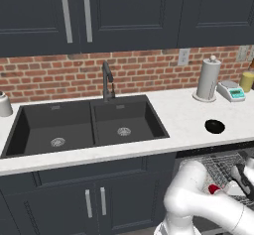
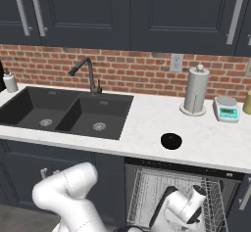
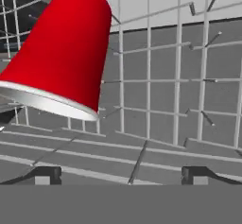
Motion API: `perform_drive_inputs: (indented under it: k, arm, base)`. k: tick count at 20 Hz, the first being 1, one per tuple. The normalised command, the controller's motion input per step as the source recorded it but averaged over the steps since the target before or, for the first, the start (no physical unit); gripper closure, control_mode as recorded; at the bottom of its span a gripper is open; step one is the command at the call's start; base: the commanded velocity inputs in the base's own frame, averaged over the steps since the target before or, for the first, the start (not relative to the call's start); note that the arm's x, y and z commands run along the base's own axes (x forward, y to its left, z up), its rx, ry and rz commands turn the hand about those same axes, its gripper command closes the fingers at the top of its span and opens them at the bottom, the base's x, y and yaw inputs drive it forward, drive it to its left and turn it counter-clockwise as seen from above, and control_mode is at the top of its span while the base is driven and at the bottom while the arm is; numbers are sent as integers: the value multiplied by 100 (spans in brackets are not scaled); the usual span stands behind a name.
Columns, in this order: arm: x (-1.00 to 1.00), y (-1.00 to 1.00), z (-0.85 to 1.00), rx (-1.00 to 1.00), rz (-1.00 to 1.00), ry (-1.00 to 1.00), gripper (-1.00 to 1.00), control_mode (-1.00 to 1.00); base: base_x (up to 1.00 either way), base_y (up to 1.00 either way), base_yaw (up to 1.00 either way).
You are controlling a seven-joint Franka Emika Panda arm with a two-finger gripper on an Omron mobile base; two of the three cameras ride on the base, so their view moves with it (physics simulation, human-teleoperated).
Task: Pick up the cup and bowl from the counter, place them in the dishwasher, and close the dishwasher door.
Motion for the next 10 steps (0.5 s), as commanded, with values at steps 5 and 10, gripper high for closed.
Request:
perform_drive_inputs:
  k: [5,10]
  arm:
    - [-100,-3,95,11,0,-69,-100,-100]
    - [-97,0,100,3,0,-53,-100,-100]
  base:
    - [0,0,0]
    - [0,0,0]
